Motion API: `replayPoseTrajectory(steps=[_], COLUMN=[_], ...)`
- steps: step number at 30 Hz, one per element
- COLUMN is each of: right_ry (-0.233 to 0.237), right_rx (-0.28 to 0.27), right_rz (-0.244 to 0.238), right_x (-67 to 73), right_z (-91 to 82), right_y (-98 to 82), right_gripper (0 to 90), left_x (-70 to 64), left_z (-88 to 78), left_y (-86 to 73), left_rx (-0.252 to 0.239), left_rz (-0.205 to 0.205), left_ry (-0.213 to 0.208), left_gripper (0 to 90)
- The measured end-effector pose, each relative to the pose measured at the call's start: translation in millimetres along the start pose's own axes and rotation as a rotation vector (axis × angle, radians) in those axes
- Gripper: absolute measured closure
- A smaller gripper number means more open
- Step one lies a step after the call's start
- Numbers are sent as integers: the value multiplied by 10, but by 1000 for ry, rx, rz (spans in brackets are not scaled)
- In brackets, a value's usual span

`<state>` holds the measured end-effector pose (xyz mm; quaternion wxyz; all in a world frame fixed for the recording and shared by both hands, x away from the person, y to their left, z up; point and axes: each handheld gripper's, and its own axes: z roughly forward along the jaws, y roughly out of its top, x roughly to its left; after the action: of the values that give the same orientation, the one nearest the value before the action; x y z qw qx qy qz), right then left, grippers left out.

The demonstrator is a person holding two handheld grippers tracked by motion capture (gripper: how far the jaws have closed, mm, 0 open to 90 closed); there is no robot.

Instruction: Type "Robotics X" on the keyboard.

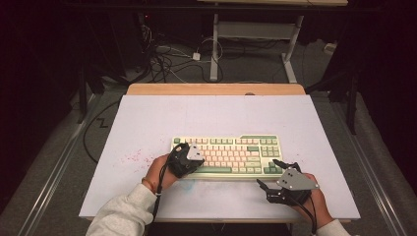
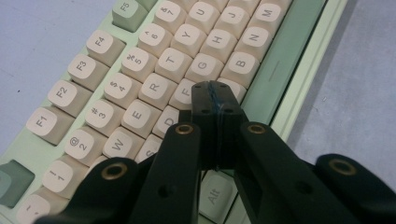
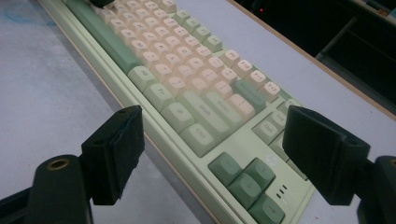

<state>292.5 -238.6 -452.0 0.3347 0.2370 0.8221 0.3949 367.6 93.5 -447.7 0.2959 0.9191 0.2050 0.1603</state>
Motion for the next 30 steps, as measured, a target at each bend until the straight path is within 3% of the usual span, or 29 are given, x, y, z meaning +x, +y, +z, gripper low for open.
replayPoseTrajectory(steps=[13,30], right_ry=[-3,-3], right_rx=[-4,-2], right_rz=[-1,-4], right_x=[1,4], right_z=[-7,-4], right_y=[5,5], right_gripper=[216,216], left_x=[30,189], left_z=[-82,-140], left_y=[-8,-84], left_rx=[-21,-30], left_rz=[-6,-60], left_ry=[3,31], left_gripper=[873,874])
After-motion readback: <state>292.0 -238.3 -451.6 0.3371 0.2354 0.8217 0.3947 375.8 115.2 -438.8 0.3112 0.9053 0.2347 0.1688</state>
